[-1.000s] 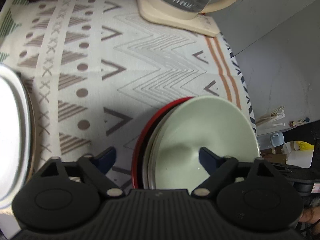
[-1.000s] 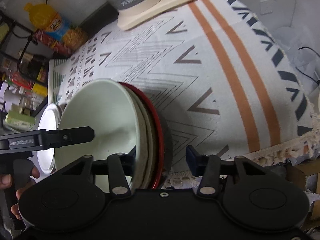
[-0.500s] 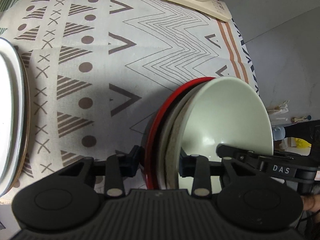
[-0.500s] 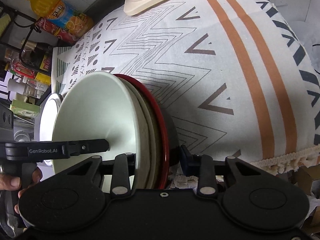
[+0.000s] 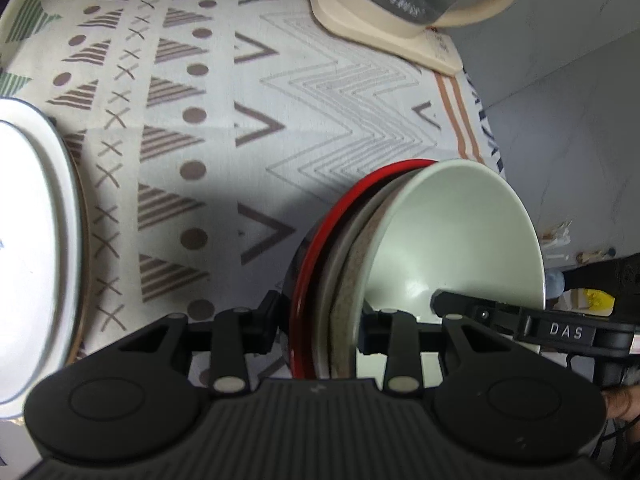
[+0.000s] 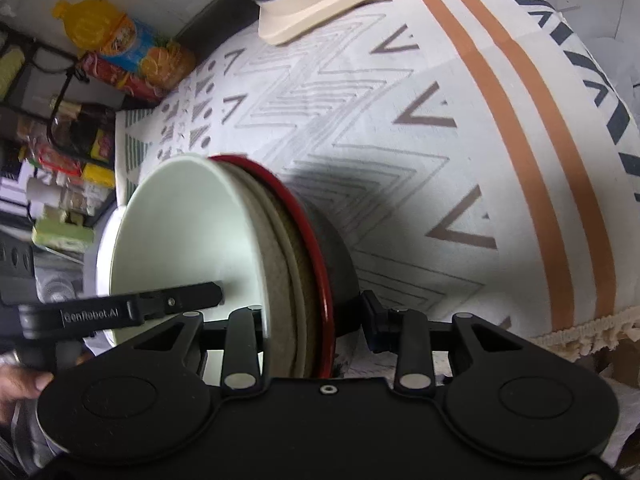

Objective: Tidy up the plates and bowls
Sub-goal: 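Lift the red bowl stack with both grippers onto the plate stack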

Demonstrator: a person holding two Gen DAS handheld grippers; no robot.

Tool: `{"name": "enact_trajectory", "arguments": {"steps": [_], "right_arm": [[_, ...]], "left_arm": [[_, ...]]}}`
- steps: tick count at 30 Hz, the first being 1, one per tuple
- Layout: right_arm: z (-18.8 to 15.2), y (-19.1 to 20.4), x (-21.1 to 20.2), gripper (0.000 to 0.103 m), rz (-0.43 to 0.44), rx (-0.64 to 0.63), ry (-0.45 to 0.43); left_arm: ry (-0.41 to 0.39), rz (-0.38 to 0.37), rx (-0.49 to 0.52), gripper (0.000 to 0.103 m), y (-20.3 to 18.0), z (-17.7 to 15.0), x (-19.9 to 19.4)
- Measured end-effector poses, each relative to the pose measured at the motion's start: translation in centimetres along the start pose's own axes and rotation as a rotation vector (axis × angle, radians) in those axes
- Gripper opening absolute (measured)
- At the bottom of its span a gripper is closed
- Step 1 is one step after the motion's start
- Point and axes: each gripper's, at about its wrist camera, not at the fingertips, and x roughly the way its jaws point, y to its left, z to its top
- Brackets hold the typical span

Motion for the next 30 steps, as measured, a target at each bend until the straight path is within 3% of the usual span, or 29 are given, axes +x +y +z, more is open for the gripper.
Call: {"name": "enact_trajectory", "arguments": {"steps": [6, 30], "right_arm": [[1.6, 2.0, -0.4, 0.034, 0.011, -0.024, -0.03], [3.7, 12.5, 1.6, 0.034, 0.064, -0.193, -0.029]], "left_arm": [[-0.041, -0.034, -0.065, 0.035, 1.1, 0.9, -2.0], [-0.196, -0.001, -0.167, 0.035, 7.9, 0.5, -10.2]]}}
